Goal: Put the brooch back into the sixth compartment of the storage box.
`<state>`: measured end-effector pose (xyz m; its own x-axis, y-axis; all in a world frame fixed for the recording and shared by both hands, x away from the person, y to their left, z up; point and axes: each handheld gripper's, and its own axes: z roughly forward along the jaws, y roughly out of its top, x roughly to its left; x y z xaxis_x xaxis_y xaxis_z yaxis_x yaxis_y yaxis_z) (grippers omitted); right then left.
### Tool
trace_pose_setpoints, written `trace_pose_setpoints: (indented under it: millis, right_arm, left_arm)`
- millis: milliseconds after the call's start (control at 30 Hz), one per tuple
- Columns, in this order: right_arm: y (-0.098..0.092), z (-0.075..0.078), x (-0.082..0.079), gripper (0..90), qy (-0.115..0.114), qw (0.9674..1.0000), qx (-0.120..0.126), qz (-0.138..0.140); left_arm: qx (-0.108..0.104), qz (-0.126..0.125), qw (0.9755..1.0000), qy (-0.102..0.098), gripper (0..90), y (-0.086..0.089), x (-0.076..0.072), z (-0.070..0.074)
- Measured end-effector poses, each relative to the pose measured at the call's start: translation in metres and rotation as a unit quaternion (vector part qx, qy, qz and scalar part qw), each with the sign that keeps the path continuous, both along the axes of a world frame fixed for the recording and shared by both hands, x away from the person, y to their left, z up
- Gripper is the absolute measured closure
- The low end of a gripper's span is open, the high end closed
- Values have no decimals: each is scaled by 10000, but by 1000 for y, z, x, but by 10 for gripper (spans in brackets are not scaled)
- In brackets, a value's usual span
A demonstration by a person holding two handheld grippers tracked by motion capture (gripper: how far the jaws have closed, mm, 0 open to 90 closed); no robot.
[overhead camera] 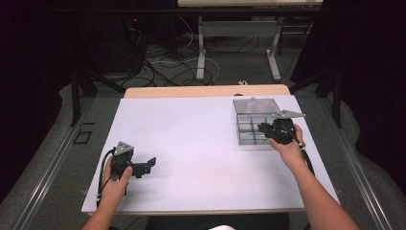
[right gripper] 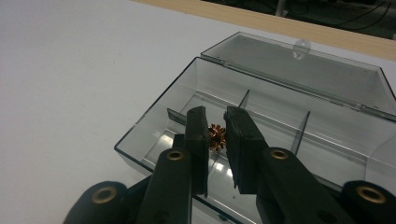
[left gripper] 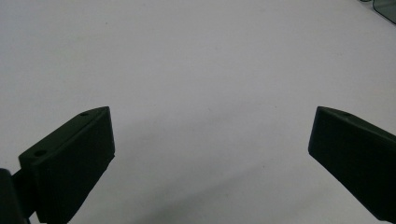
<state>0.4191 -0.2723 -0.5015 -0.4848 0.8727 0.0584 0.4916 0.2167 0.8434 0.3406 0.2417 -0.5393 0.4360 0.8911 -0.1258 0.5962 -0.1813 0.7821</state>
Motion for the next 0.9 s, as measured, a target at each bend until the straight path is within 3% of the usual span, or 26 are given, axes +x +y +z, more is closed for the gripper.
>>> trace_pose_setpoints:
  millis: [900]
  right_arm:
    - [-39,-10,0,795,154,9986,-211,-463]
  left_arm:
    - [36,-27,10000,31,6,0,0,0]
